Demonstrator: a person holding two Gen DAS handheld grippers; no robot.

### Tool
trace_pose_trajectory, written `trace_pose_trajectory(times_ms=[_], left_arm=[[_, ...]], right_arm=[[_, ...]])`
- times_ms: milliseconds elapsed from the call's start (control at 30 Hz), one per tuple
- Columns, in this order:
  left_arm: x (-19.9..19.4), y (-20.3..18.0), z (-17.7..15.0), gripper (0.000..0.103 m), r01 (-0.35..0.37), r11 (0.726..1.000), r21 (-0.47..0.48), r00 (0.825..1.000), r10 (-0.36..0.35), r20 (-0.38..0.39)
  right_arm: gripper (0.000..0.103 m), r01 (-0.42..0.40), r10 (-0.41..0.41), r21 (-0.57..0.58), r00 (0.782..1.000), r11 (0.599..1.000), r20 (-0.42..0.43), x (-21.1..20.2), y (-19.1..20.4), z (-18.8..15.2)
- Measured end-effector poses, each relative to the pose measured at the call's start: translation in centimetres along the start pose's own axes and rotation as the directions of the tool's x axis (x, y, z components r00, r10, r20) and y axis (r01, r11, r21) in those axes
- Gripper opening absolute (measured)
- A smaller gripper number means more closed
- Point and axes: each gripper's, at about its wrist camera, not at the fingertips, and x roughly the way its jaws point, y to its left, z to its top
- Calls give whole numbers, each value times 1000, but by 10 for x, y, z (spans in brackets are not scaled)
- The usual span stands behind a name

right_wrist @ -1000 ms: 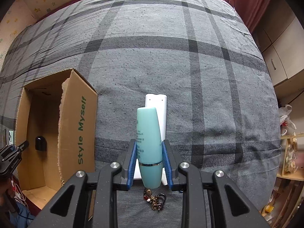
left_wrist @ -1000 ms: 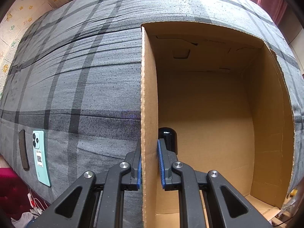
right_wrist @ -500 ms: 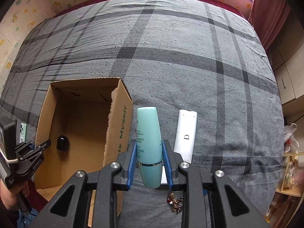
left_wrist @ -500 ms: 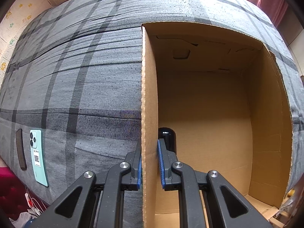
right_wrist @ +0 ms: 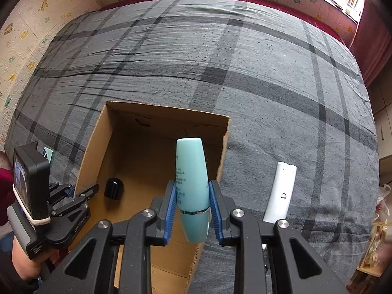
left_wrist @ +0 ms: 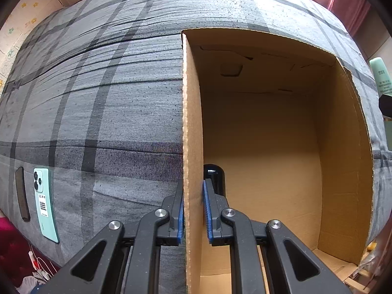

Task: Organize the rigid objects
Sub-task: 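Carry the teal tube with the right gripper into the box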

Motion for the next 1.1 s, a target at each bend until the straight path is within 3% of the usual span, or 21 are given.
trace_pose_trajectory(times_ms=[567, 1100], left_arm=[[1, 5, 0, 14, 29, 1000, 9, 1000, -29, 0], [1, 7, 2, 14, 40, 999, -15, 999, -40, -9]], right_arm=[[28, -36, 30, -76, 996, 996, -80, 67, 56, 11], [28, -56, 36, -101, 982, 993, -187, 137, 68, 9]])
